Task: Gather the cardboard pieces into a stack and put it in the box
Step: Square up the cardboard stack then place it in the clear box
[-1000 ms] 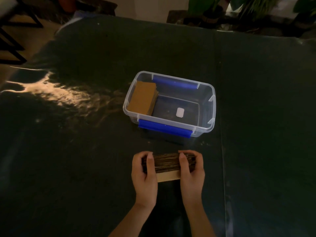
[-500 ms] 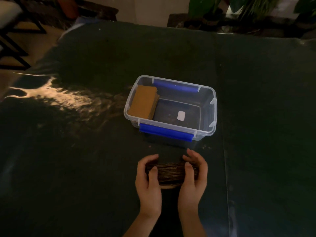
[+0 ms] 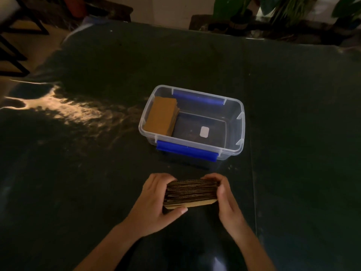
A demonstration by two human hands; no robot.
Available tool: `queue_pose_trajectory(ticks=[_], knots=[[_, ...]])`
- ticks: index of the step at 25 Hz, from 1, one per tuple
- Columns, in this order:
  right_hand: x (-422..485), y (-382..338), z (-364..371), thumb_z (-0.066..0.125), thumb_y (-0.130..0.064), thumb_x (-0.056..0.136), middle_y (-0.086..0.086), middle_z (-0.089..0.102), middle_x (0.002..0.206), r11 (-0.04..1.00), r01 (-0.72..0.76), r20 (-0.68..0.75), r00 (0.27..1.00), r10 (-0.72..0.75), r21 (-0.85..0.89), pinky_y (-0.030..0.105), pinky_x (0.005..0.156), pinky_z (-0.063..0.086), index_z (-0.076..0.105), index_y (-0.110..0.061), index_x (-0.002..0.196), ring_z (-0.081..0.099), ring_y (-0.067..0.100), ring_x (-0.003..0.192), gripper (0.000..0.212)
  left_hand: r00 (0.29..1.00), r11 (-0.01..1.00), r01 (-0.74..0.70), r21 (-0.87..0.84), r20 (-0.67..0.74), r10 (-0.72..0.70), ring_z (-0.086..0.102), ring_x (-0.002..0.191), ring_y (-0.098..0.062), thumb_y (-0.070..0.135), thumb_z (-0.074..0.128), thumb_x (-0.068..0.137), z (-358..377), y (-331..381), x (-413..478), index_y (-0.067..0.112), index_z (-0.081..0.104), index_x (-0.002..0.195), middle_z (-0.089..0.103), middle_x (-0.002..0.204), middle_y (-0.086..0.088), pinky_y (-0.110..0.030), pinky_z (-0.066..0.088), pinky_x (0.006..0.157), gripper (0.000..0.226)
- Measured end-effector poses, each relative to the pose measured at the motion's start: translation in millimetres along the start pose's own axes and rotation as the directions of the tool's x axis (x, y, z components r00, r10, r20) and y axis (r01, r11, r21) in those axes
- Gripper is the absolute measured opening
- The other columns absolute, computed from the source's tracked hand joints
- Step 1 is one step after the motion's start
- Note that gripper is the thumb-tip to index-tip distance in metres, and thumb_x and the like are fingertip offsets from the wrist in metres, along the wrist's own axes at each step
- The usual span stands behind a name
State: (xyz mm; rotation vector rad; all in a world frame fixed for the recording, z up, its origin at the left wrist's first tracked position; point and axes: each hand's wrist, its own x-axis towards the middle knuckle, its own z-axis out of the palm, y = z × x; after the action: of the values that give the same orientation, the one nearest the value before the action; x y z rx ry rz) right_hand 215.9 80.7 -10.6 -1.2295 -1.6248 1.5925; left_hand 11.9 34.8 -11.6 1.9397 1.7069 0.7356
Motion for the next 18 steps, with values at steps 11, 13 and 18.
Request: queue_pose_trajectory(ticks=[11,13,18], knots=[[12,-20,-43,0.071,-0.022,0.075,-0.020,0.059,0.102,0.870,0.155,0.135,0.986,-0.103,-0.468,0.011,0.076,0.049,0.056,-0.045,0.105,0.060,-0.003,0.094,0.041,0.979,0.975,0.160,0.151,0.098,-0.176,0.037,0.100,0.007,0.036,0.065,0.077,-5,12,-1,0.029,0.032,0.129,0.035,0.133,0.010,-0.003,0.028,0.079,0.062],[12,-20,-46,0.071,-0.023,0.075,-0.020,0.059,0.103,0.871,0.150,0.135,0.986,-0.097,-0.469,0.015,0.080,0.052,0.057,-0.043,0.106,0.061,0.000,0.095,0.040,0.976,0.970,0.166,0.175,0.112,-0.187,0.042,0.101,0.006,0.037,0.062,0.079,-1,18,0,0.028,0.029,0.130,0.033,0.135,0.010,-0.001,0.026,0.077,0.061],[13,-18,-42,0.070,-0.011,0.077,-0.018,0.058,0.106,0.910,0.085,0.136,0.990,-0.032,-0.405,0.028,0.084,0.056,0.054,-0.050,0.100,0.061,0.000,0.097,0.049,0.977,0.941,0.119,0.317,0.130,-0.168,0.044,0.116,-0.009,0.049,0.054,0.078,-5,28,1,0.018,0.034,0.131,0.042,0.133,-0.001,-0.018,0.031,0.092,0.064]])
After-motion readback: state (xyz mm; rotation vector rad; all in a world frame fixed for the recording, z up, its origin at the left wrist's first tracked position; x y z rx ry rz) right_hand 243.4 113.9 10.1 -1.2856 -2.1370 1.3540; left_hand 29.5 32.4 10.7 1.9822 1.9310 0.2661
